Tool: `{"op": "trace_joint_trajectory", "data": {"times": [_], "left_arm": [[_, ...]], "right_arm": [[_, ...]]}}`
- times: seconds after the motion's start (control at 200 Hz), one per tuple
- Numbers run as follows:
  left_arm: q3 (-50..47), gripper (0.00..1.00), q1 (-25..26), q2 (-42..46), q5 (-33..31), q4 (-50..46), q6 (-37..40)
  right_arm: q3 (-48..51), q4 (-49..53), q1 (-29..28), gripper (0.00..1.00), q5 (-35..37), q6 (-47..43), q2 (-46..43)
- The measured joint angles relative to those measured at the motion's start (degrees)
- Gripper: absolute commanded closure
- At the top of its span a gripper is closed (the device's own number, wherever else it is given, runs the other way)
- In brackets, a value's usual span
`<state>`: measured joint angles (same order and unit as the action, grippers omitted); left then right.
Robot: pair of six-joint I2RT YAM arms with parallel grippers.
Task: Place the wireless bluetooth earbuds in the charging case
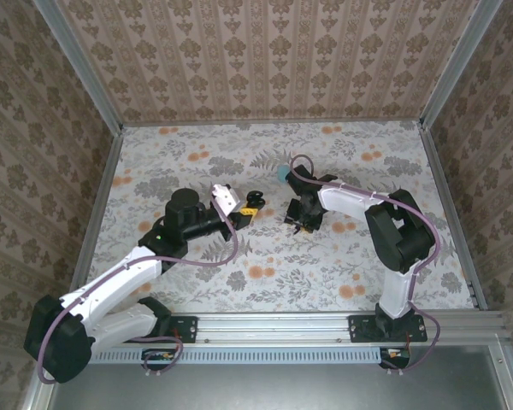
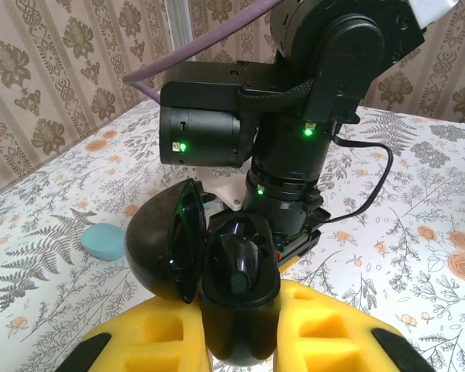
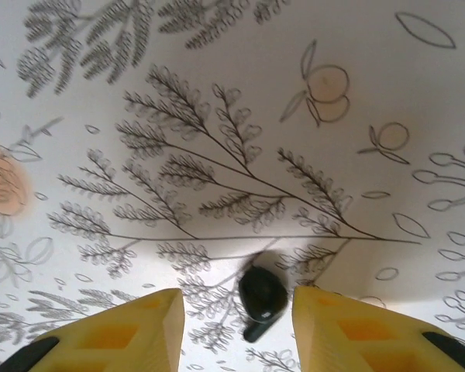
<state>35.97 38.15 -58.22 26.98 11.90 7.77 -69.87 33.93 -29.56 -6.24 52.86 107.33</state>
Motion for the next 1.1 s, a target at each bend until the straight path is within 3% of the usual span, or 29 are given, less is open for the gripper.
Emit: {"op": "trace_joint_trajectory", "data": {"times": [0.53, 1.1], "left_arm": [[0.00, 1.00, 0.00, 0.00, 0.20, 0.00, 0.02], [0.00, 1.00, -0.04, 0.02, 0.20, 0.00, 0.02]], "right_arm": [[-3.30, 3.37, -1.16, 0.75, 3.41, -1.62, 3.34], [-9.25, 9.18, -4.46, 0.78, 5.92, -7.04, 7.10]]}}
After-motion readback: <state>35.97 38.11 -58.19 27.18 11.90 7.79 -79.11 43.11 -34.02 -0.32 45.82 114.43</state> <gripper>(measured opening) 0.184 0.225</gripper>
